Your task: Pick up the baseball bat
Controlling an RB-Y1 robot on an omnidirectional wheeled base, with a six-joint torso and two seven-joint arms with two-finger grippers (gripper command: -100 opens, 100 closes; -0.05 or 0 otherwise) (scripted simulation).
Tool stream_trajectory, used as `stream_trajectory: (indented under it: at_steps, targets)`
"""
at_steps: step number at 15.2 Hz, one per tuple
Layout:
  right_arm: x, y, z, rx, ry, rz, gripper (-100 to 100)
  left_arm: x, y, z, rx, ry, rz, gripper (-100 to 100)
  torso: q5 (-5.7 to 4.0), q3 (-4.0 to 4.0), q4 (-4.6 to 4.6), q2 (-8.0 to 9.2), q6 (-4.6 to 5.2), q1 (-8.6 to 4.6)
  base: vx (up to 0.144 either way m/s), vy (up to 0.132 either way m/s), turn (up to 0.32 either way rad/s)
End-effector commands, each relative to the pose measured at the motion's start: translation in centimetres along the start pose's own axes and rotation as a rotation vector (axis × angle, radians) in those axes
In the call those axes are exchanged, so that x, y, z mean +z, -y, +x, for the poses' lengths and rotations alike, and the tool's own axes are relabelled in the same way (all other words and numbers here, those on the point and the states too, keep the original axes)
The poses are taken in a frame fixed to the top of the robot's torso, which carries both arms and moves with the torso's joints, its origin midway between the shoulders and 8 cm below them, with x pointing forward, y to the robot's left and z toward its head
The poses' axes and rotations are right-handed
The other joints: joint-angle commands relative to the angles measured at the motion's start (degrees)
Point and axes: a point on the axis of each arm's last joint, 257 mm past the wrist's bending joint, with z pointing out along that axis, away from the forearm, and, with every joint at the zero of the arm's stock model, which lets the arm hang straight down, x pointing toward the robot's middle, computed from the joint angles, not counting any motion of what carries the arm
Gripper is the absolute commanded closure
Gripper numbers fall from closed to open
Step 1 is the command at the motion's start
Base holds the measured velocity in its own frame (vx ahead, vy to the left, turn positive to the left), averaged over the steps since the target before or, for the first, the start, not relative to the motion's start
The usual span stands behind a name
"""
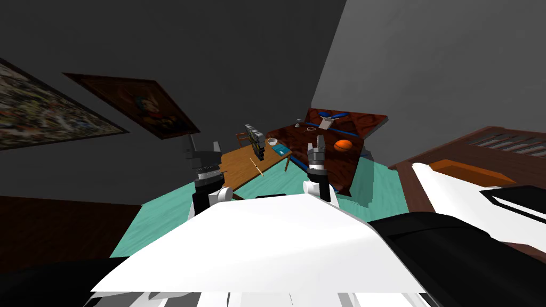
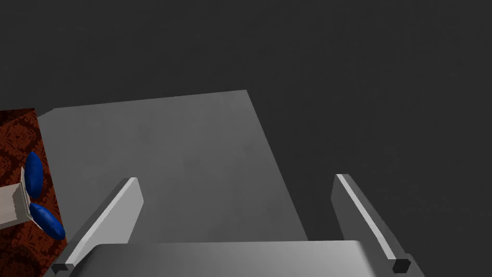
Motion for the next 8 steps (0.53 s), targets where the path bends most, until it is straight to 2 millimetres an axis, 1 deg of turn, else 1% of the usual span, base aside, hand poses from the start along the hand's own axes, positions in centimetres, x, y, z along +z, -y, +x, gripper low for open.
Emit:
stream_trajectory:
  at_steps: [1,2,3,4,5,6,8]
  targets:
    - [0.0,0.0,0.0,0.0,0.0,0.0,0,-0.1,-0.8,0.4,0.019,-0.038,-0.025,-100,0.0,0.0,0.0,0.0,0.0,0.0,0.003,-0.001,-0.041]
    - [0.0,0.0,0.0,0.0,0.0,0.0,0,-0.1,-0.8,0.4,0.019,-0.038,-0.025,-100,0.0,0.0,0.0,-0.01,0.01,0.01,0.005,0.001,-0.047]
    - [0.0,0.0,0.0,0.0,0.0,0.0,0,-0.2,-1.6,0.6,0.035,-0.063,-0.049,-100,0.0,-0.01,0.0,-0.01,0.01,0.02,0.007,0.002,-0.068]
    - [0.0,0.0,0.0,0.0,0.0,0.0,0,-0.2,-1.6,0.6,0.035,-0.063,-0.049,-100,0.01,-0.01,-0.01,-0.03,0.02,0.03,0.008,0.004,-0.055]
    - [0.0,0.0,0.0,0.0,0.0,0.0,0,-0.4,-2.7,0.6,0.052,-0.087,-0.078,-100,0.01,-0.02,-0.01,-0.03,0.01,0.03,0.01,0.003,-0.071]
    - [0.0,0.0,0.0,0.0,0.0,0.0,0,-0.4,-2.7,0.6,0.052,-0.087,-0.078,-100,0.01,-0.02,-0.01,-0.04,0.01,0.04,0.011,0.004,-0.063]
    - [0.0,0.0,0.0,0.0,0.0,0.0,0,-0.8,-5.3,0.3,0.089,-0.117,-0.152,-100,0.01,-0.03,-0.01,-0.05,0.02,0.05,0.014,0.005,-0.129]
